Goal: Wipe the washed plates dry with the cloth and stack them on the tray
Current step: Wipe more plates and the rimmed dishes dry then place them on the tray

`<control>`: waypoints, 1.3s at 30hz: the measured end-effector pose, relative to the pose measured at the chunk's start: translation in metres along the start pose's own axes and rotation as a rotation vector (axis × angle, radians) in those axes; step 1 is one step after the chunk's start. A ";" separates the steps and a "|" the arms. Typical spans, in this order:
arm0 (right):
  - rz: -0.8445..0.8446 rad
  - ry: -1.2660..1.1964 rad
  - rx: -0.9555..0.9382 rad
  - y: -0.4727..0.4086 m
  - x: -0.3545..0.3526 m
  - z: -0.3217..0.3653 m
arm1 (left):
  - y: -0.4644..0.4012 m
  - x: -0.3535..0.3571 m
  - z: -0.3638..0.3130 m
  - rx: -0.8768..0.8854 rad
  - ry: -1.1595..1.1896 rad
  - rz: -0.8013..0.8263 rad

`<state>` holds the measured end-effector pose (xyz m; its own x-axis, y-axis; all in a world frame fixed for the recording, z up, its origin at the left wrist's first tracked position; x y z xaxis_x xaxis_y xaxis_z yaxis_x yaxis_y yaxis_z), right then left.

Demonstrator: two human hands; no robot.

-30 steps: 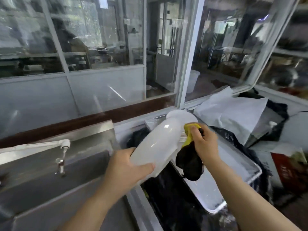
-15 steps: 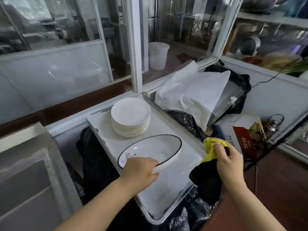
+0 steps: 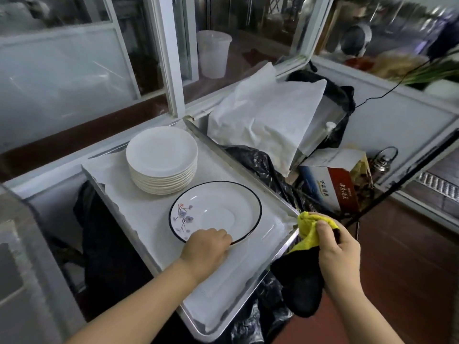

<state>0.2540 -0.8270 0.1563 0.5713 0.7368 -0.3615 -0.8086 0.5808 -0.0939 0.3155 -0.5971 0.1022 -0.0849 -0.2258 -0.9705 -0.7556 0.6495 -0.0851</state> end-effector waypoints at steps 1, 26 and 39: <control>0.001 -0.002 0.002 0.000 0.000 -0.001 | 0.000 0.004 -0.001 0.007 -0.010 -0.003; 0.130 -0.101 -0.017 0.007 0.046 0.030 | 0.035 0.014 0.012 -0.274 -0.011 0.056; 0.715 -0.243 -0.213 0.161 0.247 0.176 | 0.320 -0.090 0.124 -1.075 -0.010 -0.166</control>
<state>0.2901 -0.4908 0.2148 -0.1036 0.9763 -0.1901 -0.9872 -0.1242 -0.0999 0.1620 -0.2792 0.1342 0.0724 -0.2426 -0.9674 -0.9307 -0.3650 0.0219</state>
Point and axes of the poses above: each hand's wrist, its own y-axis away from the middle knuckle, its own x-axis out of the palm, z = x × y, the point moved 7 cm from there along -y, towards the middle knuckle, and after that the axes turned 10 degrees about y, right-handed, at the moved point
